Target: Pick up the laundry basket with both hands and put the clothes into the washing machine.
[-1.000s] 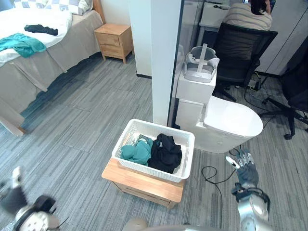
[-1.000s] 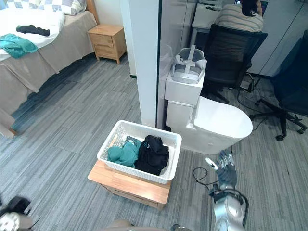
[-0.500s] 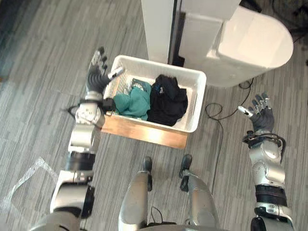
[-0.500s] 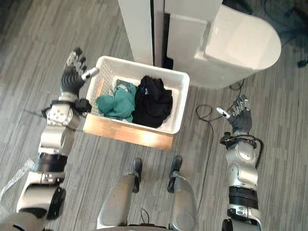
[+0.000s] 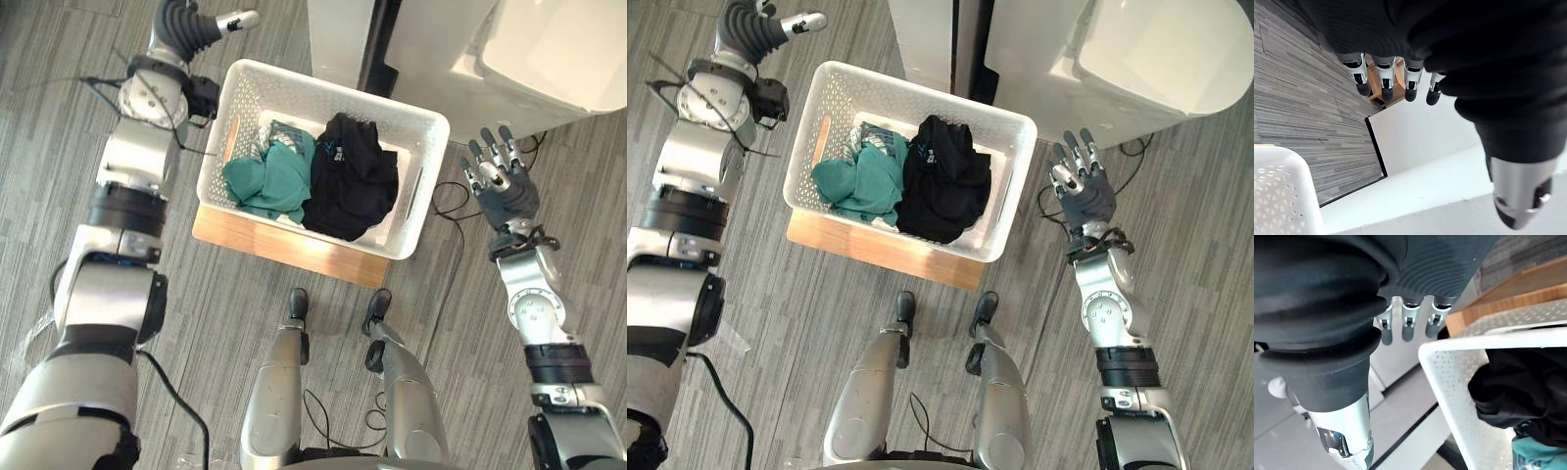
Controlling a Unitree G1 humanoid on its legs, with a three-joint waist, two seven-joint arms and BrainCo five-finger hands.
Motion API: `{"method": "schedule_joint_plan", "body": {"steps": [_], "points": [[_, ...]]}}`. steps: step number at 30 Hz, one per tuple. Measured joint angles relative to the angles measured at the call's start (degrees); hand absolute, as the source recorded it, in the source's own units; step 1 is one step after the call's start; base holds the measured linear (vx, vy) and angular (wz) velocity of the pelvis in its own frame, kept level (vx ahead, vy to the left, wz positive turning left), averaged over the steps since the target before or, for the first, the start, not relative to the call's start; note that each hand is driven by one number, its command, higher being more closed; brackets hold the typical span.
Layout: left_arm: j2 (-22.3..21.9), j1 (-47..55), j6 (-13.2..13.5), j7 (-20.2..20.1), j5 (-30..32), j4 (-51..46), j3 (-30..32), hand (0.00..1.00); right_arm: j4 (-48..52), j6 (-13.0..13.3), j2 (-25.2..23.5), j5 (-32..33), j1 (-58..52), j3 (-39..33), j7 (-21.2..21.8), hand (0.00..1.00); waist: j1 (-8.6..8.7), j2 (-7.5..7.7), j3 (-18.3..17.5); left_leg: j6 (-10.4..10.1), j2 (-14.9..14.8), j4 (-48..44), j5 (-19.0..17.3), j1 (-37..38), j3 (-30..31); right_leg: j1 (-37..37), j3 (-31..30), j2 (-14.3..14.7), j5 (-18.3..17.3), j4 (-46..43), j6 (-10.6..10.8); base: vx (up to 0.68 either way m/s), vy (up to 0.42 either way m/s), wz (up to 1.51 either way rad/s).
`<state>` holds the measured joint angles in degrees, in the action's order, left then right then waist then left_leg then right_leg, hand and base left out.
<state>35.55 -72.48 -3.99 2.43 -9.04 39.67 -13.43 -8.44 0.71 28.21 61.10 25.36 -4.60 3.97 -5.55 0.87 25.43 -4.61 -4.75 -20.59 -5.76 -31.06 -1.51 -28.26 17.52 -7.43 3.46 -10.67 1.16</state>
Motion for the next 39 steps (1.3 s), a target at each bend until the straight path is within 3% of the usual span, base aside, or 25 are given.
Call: {"method": "schedule_joint_plan", "body": {"steps": [3, 11, 15, 17, 20, 22, 27, 30, 36, 39], "points": [[1.2, -2.5, 0.0, -1.0, 1.4, 6.2, -1.5, 0.00, -2.0, -0.3, 1.9, 1.8, 1.2, 3.0, 0.2, 0.00, -0.03, 1.12, 0.7, 0.0, -0.6, 0.2, 0.0, -0.4, 0.1, -0.2, 0.3, 0.6, 0.1, 0.6, -0.1, 0.03, -0.020, 0.01], [3.6, -3.5, 0.3, -1.7, 10.6, 10.4, -2.1, 0.00, -1.7, -1.2, 3.5, 2.4, 0.0, 7.5, 2.5, 0.00, -0.13, 1.75, 2.1, -0.9, -1.9, 0.6, 0.7, -1.6, -0.2, -1.0, 1.2, 1.7, 0.5, 0.9, -0.7, 0.04, -0.018, 0.01], [10.5, -1.5, 0.8, -6.3, 12.5, 6.8, -5.4, 0.00, 1.4, -1.5, 4.8, 2.3, -4.6, 7.7, 3.1, 0.00, -0.65, 1.75, 2.1, -0.9, -3.0, 0.6, 0.7, -2.4, -0.3, -1.6, 1.2, 2.7, 0.5, 1.3, -0.7, 0.03, -0.040, -0.03], [14.2, 0.2, 1.0, -9.2, 12.6, 4.4, -8.8, 0.00, 1.5, -2.6, 6.4, 1.8, -6.8, 8.2, 4.4, 0.00, -1.52, 1.75, 2.1, -0.9, -3.5, 0.6, 0.7, -2.4, -0.4, -1.5, 1.2, 3.3, 0.6, 1.7, -0.9, 0.03, -0.052, -0.07], [19.5, 4.4, 2.5, -12.6, 12.9, 0.1, -14.8, 0.00, 2.2, -3.5, 9.2, 1.5, -8.1, 9.5, 5.1, 0.00, -1.51, 1.75, 2.1, -0.9, -4.0, 0.8, 0.7, -2.4, -0.6, -1.5, 1.2, 3.7, 0.6, 1.8, -0.9, 0.01, -0.029, -0.01], [21.5, 6.9, 3.6, -14.5, 14.5, -1.3, -18.6, 0.00, 3.2, -3.5, 10.5, 1.5, -8.9, 10.2, 5.6, 0.00, -1.51, 1.76, 2.1, -0.9, -4.2, 0.8, 0.7, -2.4, -0.8, -1.5, 1.2, 3.9, 0.6, 1.8, -0.9, 0.00, 0.000, 0.00], [25.0, 15.1, 5.2, -16.7, 21.1, -2.1, -20.4, 0.00, 3.9, -3.5, 11.1, 1.5, -9.6, 12.5, 6.9, 0.00, -1.55, 1.76, 2.1, -0.9, -5.3, 0.7, 0.7, -2.4, -1.7, -1.3, -0.1, 5.0, 1.9, 3.2, -0.6, -0.01, -0.012, -0.08], [26.7, 18.4, 5.2, -17.7, 19.6, -2.4, -22.7, 0.00, 4.9, -3.3, 11.6, 1.5, -9.6, 13.3, 7.5, 0.00, -1.51, 1.75, 2.1, -0.9, -5.5, 0.5, 0.7, -2.4, -2.4, -1.1, -0.6, 5.3, 1.9, 4.2, -0.6, -0.03, -0.033, -0.10], [27.2, 23.2, 5.2, -15.5, 15.1, -7.1, -21.5, 0.00, 4.7, -3.2, 12.1, -3.6, -9.9, 14.2, 6.4, 0.00, -0.93, 1.77, 2.1, -0.9, -6.0, -0.1, 0.7, -3.0, -3.1, -1.1, -0.7, 5.6, 1.9, 4.9, -0.6, -0.01, -0.025, -0.03], [22.8, 24.9, 4.0, -11.1, 13.6, -7.1, -14.9, 0.00, 4.2, -3.3, 11.9, -7.2, -9.3, 14.2, 6.0, 0.00, -0.82, 1.83, 2.0, -0.9, -6.1, -0.4, 0.7, -3.7, -3.1, -1.3, -0.4, 5.6, 2.0, 4.9, -0.6, 0.01, -0.010, 0.06]]}}
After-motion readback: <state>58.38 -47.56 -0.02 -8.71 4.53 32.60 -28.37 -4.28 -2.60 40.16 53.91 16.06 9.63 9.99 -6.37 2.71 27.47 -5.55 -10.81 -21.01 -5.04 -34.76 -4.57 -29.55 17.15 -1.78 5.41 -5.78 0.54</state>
